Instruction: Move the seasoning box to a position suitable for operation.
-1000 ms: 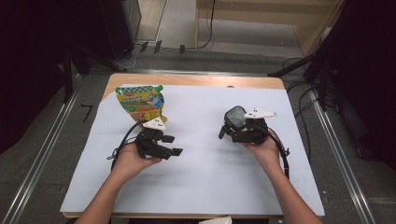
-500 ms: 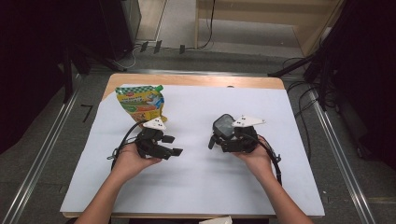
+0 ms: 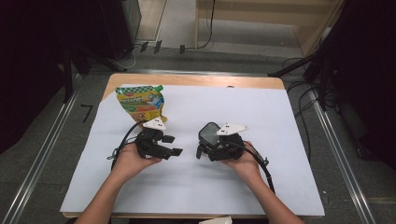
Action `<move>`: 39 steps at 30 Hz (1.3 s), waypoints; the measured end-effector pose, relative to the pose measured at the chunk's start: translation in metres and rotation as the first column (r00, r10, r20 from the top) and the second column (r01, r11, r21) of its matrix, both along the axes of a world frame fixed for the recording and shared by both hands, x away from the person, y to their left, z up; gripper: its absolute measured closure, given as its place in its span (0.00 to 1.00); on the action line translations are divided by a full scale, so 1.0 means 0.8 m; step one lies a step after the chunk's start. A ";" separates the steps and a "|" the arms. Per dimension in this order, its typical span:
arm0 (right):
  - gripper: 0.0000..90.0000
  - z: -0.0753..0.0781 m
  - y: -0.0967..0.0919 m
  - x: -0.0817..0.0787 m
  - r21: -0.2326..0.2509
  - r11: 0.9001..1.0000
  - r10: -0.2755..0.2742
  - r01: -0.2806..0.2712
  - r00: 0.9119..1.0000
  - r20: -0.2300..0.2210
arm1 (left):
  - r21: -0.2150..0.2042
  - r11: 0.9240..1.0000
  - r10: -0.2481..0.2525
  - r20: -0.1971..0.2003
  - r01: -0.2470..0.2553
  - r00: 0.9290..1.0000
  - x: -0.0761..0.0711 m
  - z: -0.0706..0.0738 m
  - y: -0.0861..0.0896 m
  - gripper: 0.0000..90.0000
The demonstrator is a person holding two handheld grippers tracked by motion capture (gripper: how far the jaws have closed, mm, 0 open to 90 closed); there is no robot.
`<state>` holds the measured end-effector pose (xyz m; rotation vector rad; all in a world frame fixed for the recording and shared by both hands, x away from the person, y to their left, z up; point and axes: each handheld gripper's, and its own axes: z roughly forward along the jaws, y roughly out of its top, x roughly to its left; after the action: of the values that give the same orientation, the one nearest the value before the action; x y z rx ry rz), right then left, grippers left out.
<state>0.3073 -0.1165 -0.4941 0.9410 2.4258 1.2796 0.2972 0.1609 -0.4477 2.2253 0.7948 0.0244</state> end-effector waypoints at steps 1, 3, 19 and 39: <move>0.18 -0.002 0.005 -0.001 0.001 1.000 0.008 -0.008 1.000 -0.004 | -0.001 1.000 0.000 0.000 0.000 1.000 0.000 0.000 0.000 0.41; 0.18 -0.005 0.010 -0.004 -0.007 1.000 0.020 -0.020 1.000 -0.009 | -0.001 1.000 0.000 0.001 0.000 1.000 0.000 0.000 0.000 0.41; 0.17 -0.014 0.019 -0.012 -0.047 0.998 0.047 -0.047 0.999 0.016 | 0.001 1.000 -0.007 0.002 0.007 1.000 -0.001 -0.001 -0.003 0.41; 0.18 0.005 -0.009 -0.031 -0.043 0.999 0.024 -0.027 0.997 -0.072 | 0.006 1.000 -0.016 0.006 0.016 1.000 -0.004 -0.001 -0.005 0.41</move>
<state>0.2826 -0.1241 -0.4902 0.9628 2.5169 1.2154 0.2941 0.1566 -0.4483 2.2363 0.7747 0.0252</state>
